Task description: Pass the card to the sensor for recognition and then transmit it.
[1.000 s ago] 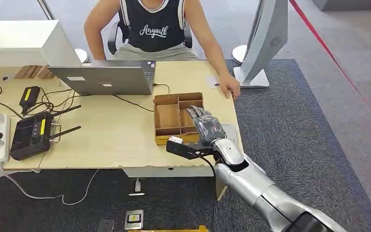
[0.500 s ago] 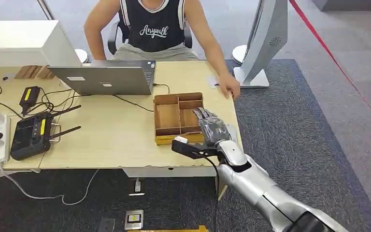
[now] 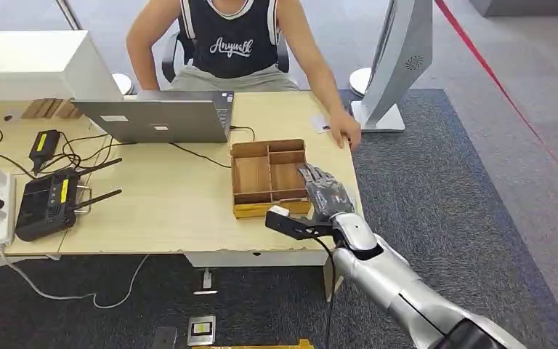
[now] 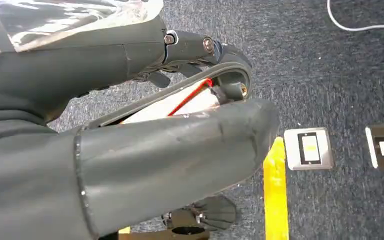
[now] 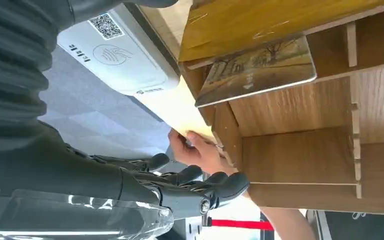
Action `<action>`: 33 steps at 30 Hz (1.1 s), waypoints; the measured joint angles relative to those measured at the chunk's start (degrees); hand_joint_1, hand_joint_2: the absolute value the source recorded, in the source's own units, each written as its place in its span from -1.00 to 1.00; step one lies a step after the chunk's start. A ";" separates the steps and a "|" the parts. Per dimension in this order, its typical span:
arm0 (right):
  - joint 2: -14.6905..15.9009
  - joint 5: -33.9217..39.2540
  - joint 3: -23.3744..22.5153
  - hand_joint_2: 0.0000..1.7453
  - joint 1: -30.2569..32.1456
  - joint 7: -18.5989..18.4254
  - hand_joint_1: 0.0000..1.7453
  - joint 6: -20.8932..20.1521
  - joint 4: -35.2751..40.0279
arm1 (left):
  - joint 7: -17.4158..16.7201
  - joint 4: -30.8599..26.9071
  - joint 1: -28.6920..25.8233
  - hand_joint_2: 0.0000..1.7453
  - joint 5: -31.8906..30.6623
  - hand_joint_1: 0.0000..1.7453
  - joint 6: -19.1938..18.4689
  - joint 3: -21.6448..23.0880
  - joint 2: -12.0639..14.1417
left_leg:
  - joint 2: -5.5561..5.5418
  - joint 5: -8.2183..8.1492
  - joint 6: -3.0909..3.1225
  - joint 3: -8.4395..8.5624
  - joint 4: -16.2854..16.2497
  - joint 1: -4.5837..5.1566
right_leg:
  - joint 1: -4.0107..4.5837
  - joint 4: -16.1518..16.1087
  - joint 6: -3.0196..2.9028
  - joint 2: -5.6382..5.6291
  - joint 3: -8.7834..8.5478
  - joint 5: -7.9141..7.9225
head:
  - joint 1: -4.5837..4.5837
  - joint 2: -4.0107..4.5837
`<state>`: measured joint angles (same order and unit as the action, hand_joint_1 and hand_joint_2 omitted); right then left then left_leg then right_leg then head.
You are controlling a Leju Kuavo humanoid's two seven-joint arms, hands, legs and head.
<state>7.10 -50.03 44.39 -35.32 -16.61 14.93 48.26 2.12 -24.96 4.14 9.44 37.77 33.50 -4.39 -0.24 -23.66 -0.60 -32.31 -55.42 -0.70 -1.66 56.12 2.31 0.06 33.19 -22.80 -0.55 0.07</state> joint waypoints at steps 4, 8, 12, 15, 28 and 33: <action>0.00 -0.02 0.00 1.00 0.00 -0.02 -1.00 0.13 -0.24 | -0.26 -0.07 0.13 -1.00 0.26 -1.00 0.00 0.70 0.04 | 0.00 0.00 0.00 0.00 0.00 0.00 | 0.00 0.00 0.00 0.00 0.00 0.00 | 0.00 0.00; -0.04 -0.24 -0.02 1.00 -0.01 0.00 -1.00 0.33 -0.57 | -0.37 -0.11 0.24 -1.00 0.66 -1.00 -0.02 1.64 0.24 | 0.00 0.00 0.00 -0.01 0.00 0.00 | 0.00 0.00 0.00 0.00 0.00 0.00 | 0.00 0.00; -0.44 -0.42 -0.02 1.00 -0.02 0.42 -1.00 0.46 -0.85 | -0.46 -0.13 0.58 -1.00 1.01 -1.00 -0.02 2.58 0.44 | -0.01 0.00 0.00 -0.01 0.00 0.00 | 0.00 0.01 0.00 0.00 0.00 0.00 | 0.00 0.00; -1.05 -0.48 0.00 1.00 -0.08 0.94 -1.00 0.48 -0.87 | -0.50 -0.15 0.78 -1.00 1.00 -1.00 0.00 3.02 0.48 | 0.00 0.00 0.00 -0.01 0.00 0.00 | 0.00 0.01 0.00 0.00 0.00 0.00 | 0.00 0.00; -2.86 -0.50 0.00 1.00 -0.57 1.57 -1.00 0.74 -1.42 | -0.53 -0.13 1.18 -1.00 0.11 -1.00 0.00 4.29 0.52 | -0.01 0.00 0.00 -0.01 0.00 0.00 | 0.00 0.01 0.00 0.00 -0.01 0.00 | 0.00 0.00; -3.45 -0.52 0.00 1.00 -0.84 1.86 -1.00 0.68 -1.86 | -0.68 -0.13 1.21 -1.00 0.02 -1.00 0.00 4.35 0.52 | -0.01 0.00 0.00 -0.01 0.00 0.00 | 0.00 0.01 0.00 0.00 0.00 0.00 | 0.00 0.00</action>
<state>3.65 -50.56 44.39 -36.16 -14.75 15.61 46.40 1.44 -25.09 5.35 9.46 37.77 37.86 -3.87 -0.24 -23.66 -0.60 -32.31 -55.42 -0.70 -1.66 56.13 2.31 0.06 33.18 -22.80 -0.55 0.07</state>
